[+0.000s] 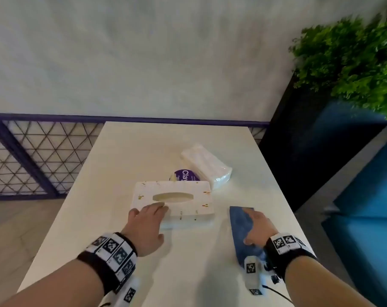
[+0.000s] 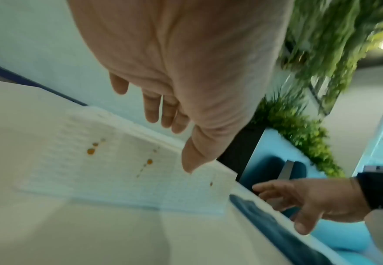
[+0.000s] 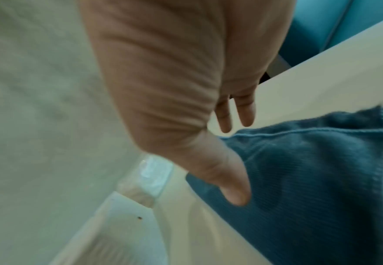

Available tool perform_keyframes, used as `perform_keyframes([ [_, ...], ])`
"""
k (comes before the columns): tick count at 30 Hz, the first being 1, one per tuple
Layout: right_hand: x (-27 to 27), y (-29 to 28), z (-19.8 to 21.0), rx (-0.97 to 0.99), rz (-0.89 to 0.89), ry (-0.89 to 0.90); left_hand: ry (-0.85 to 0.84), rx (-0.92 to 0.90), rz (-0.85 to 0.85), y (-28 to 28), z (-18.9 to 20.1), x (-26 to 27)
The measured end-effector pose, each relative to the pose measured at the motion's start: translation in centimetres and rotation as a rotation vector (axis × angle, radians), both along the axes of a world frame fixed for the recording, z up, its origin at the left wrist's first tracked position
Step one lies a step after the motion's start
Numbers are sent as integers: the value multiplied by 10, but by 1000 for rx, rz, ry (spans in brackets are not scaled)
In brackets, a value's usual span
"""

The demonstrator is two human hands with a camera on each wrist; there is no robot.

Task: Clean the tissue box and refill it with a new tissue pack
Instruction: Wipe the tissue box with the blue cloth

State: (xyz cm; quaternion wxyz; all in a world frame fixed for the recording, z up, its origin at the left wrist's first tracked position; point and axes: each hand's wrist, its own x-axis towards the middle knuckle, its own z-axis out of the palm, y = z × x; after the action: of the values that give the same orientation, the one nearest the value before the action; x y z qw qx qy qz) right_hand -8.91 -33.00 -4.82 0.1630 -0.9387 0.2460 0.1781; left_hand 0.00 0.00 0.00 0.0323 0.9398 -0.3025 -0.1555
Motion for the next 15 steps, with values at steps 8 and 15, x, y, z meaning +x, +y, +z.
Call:
perform_keyframes([
  [8,-32,19,-8,-185,229,280,-91,164,49,-22,-18,17],
  [15,-27,29,50,140,-83,-93,-41,83,80,-11,-9,29],
])
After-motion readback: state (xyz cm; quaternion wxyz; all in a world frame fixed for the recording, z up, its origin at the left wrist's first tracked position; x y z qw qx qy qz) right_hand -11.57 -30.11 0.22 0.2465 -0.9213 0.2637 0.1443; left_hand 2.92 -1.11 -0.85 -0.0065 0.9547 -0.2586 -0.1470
